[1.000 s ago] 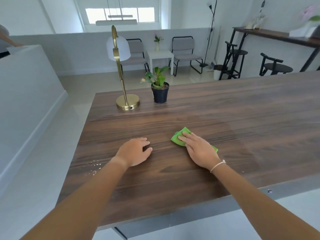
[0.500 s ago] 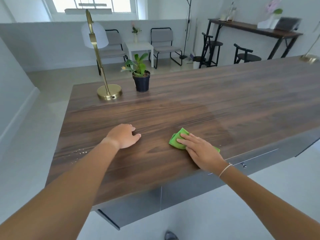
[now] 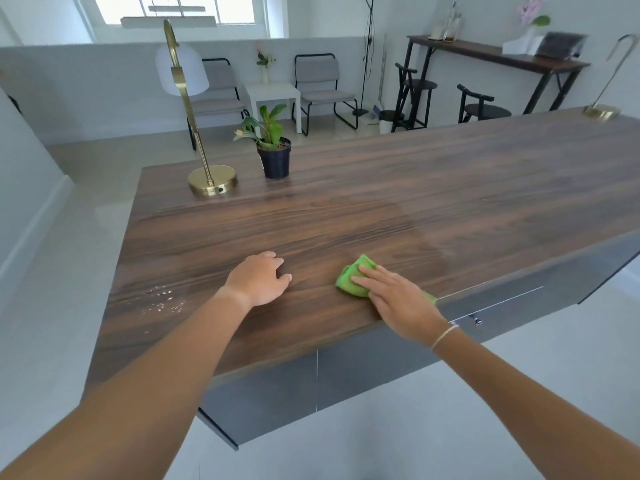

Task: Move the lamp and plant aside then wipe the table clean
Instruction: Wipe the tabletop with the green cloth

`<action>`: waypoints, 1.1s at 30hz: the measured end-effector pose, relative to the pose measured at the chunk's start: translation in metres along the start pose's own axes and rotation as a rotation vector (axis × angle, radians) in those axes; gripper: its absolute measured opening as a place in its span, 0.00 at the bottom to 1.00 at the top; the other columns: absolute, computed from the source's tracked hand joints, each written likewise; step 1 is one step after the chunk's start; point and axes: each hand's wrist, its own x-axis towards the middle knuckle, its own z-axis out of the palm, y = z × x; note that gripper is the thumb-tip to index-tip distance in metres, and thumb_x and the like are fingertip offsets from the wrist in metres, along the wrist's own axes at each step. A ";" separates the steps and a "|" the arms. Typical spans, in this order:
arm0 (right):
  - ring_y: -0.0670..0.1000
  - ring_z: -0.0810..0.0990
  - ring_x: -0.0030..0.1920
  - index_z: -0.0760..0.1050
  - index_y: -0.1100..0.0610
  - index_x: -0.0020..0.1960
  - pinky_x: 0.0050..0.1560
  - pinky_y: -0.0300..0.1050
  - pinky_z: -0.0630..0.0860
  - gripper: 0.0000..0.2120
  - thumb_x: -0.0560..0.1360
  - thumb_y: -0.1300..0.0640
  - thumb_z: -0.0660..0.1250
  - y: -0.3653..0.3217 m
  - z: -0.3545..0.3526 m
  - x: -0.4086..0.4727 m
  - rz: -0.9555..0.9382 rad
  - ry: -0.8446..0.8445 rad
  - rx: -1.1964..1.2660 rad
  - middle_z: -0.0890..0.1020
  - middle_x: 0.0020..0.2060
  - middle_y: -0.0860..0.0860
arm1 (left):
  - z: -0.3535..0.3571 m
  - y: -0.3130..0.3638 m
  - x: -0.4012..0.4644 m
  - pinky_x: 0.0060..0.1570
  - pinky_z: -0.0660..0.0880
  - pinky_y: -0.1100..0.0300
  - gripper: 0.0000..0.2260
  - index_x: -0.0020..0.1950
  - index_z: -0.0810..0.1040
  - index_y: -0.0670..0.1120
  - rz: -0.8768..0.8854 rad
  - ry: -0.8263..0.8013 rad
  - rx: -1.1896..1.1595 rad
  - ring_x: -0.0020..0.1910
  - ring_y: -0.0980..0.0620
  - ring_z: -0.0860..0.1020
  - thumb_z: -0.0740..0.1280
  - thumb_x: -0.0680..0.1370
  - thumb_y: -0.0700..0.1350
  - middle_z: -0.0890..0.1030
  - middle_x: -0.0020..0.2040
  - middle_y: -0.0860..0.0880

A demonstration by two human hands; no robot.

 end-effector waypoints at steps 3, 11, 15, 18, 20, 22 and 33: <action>0.54 0.63 0.73 0.68 0.54 0.69 0.75 0.50 0.56 0.20 0.78 0.63 0.57 0.058 -0.026 0.007 0.155 0.043 -0.045 0.66 0.72 0.55 | 0.003 -0.004 -0.007 0.72 0.57 0.54 0.24 0.73 0.63 0.46 -0.016 0.008 0.004 0.75 0.49 0.58 0.58 0.78 0.53 0.59 0.77 0.49; 0.54 0.57 0.75 0.61 0.48 0.72 0.74 0.50 0.56 0.22 0.79 0.58 0.52 0.003 0.003 0.050 -0.019 -0.060 -0.023 0.59 0.75 0.48 | 0.012 0.002 -0.010 0.72 0.55 0.57 0.23 0.73 0.63 0.49 -0.108 0.055 -0.039 0.75 0.52 0.56 0.58 0.78 0.52 0.59 0.76 0.52; 0.49 0.55 0.76 0.62 0.44 0.71 0.75 0.50 0.55 0.21 0.80 0.57 0.51 0.015 -0.005 0.014 -0.224 -0.135 0.065 0.60 0.75 0.43 | 0.011 0.003 -0.011 0.72 0.55 0.55 0.23 0.73 0.63 0.50 -0.145 0.043 -0.045 0.75 0.52 0.57 0.59 0.78 0.53 0.59 0.76 0.54; 0.51 0.58 0.75 0.64 0.48 0.71 0.75 0.51 0.57 0.20 0.80 0.59 0.53 0.075 -0.027 0.023 -0.089 -0.082 0.033 0.62 0.74 0.47 | 0.012 0.006 -0.010 0.72 0.55 0.56 0.23 0.73 0.62 0.49 -0.160 0.032 -0.024 0.75 0.50 0.57 0.58 0.78 0.52 0.59 0.76 0.53; 0.54 0.59 0.75 0.64 0.50 0.71 0.74 0.54 0.56 0.20 0.80 0.59 0.53 0.098 -0.038 0.043 0.057 -0.049 -0.009 0.62 0.74 0.50 | 0.013 0.009 -0.011 0.73 0.54 0.56 0.24 0.73 0.62 0.49 -0.174 0.031 -0.017 0.75 0.50 0.57 0.58 0.78 0.53 0.58 0.77 0.53; 0.56 0.58 0.75 0.63 0.50 0.72 0.74 0.54 0.56 0.21 0.80 0.59 0.52 0.094 -0.036 0.064 0.125 -0.034 -0.049 0.61 0.75 0.51 | 0.014 0.010 -0.012 0.73 0.54 0.56 0.24 0.73 0.61 0.49 -0.185 0.033 -0.021 0.75 0.50 0.57 0.58 0.78 0.53 0.58 0.77 0.53; 0.49 0.58 0.75 0.64 0.44 0.70 0.74 0.46 0.54 0.20 0.79 0.56 0.50 0.035 -0.013 0.004 -0.379 -0.160 0.054 0.63 0.73 0.44 | 0.008 0.006 -0.013 0.74 0.55 0.55 0.22 0.73 0.63 0.51 -0.177 0.005 -0.014 0.75 0.52 0.59 0.58 0.79 0.51 0.60 0.76 0.54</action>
